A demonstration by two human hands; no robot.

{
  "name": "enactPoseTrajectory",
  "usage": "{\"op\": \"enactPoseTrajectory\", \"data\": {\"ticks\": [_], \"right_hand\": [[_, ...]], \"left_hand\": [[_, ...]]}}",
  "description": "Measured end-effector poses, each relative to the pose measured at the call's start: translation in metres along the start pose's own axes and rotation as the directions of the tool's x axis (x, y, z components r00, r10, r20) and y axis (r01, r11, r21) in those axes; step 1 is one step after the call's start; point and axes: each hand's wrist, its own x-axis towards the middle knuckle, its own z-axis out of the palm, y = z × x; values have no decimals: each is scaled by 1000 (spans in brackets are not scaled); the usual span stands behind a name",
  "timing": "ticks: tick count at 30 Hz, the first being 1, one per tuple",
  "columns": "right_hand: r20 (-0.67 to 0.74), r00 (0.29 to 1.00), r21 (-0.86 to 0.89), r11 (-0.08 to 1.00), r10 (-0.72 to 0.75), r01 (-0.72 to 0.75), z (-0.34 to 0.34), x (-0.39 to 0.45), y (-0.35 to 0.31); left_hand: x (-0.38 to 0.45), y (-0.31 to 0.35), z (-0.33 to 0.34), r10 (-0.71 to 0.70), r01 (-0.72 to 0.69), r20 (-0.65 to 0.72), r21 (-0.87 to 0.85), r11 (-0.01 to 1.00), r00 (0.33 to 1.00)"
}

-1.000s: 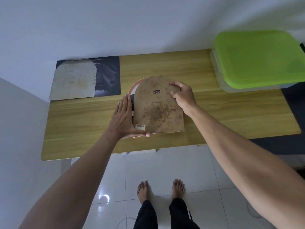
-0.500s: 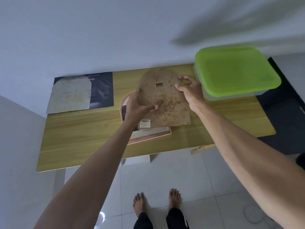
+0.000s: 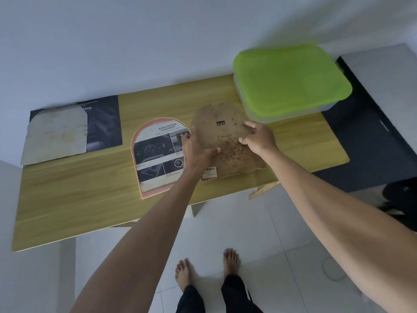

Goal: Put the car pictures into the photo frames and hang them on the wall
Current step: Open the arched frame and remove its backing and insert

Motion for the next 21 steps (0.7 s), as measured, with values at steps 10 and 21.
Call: {"op": "enactPoseTrajectory", "data": {"ticks": [10, 21], "right_hand": [[9, 1000, -114, 993, -19, 20, 6, 19, 15], [-27, 999, -428, 903, -31, 16, 21, 12, 25]], "left_hand": [[11, 4, 20, -31, 32, -6, 205, 978, 999], [12, 7, 40, -73, 49, 32, 473, 880, 997]]}}
